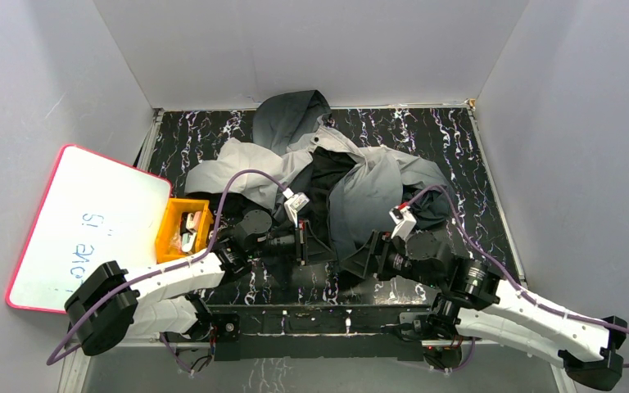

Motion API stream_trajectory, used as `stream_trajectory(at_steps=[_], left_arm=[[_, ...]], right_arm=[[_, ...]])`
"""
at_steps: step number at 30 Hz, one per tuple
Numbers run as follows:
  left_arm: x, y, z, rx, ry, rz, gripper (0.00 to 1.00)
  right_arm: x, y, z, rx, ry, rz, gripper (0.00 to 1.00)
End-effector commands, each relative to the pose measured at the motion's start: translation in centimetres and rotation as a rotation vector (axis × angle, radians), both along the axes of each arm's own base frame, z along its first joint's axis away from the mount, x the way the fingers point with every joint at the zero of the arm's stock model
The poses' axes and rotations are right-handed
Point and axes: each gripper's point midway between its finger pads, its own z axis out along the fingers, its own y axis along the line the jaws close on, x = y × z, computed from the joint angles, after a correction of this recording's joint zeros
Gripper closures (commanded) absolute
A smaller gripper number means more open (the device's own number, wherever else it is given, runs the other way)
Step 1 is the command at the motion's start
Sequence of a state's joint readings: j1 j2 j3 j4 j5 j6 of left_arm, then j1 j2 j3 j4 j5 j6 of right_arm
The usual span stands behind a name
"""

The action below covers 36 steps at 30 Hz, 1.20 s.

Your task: Zip up the jacket

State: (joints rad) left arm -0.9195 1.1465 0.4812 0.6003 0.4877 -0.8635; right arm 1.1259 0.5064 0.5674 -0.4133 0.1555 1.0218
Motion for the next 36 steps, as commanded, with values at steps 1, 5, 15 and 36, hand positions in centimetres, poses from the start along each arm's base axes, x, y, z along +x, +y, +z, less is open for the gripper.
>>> stream_trajectory(at_steps=[1, 5, 15, 36], left_arm=[[-0.4, -0.2, 1.8, -0.065, -0.059, -0.038, 1.0], [-0.7, -0.3, 1.9, -0.074, -0.062, -0.059, 1.0], [-1.5, -0.9, 2.0, -0.096, -0.061, -0.136, 1.0], [-1.2, -1.4, 2.3, -0.127, -0.067, -0.133, 1.0]], right_arm=[[-0.4, 1.4, 2.3, 0.068, 0.013, 0.039, 0.26], [-0.5, 2.0, 2.1, 0.079, 0.023, 0.054, 0.28], [-0.5, 2.4, 1.4, 0.067, 0.035, 0.06, 0.34], [-1.9, 3.7, 1.7, 0.166, 0.029, 0.161, 0.63]])
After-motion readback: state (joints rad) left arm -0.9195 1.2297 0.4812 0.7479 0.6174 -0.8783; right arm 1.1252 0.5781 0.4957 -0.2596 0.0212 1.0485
